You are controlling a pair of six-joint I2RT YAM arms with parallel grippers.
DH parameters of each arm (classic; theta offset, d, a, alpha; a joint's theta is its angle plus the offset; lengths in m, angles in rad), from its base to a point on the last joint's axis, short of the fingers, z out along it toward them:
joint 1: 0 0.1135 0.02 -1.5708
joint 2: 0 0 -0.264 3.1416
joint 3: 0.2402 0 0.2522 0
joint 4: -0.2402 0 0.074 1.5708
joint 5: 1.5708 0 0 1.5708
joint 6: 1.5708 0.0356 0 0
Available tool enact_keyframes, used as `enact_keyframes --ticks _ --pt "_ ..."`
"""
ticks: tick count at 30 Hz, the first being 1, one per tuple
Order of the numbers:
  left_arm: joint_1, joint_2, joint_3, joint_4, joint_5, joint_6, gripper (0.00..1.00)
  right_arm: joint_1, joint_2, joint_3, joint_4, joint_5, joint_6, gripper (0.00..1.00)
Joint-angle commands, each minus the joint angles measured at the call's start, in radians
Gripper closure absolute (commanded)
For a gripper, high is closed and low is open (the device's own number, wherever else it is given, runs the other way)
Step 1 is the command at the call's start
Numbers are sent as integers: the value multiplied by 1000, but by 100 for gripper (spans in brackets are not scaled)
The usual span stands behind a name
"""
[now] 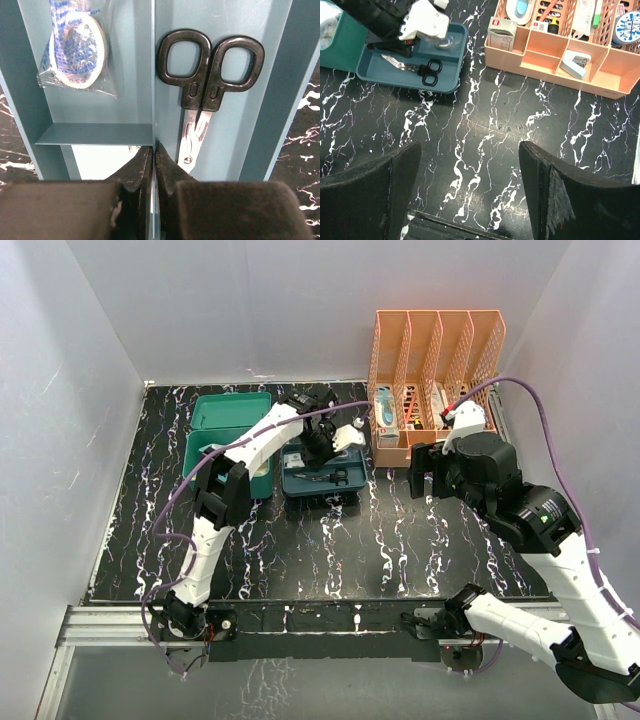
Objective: Organize the medicine kit
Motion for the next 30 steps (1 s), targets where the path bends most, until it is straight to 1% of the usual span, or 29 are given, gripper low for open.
enact_keyframes --ticks 1,6,11,16,20,25,30 --pt "-24 -74 101 -145 -20 5 100 3 -36 -16 65 4 35 23" --pt "-26 -79 202 -211 -51 44 100 4 -64 -23 51 -4 57 23" --pt "-37 -88 289 -228 -54 52 100 2 -85 -33 47 -14 76 23" --pt "-55 -123 310 -205 -74 59 100 4 -95 -51 50 -33 88 24" --pt "-48 -164 307 -213 -101 97 100 4 -102 -69 53 -39 88 24" --pt "15 -256 247 -214 -98 146 100 4 -103 -104 70 -57 91 25" --pt "144 -313 236 -273 -50 227 100 4 -99 -133 94 -78 97 25"
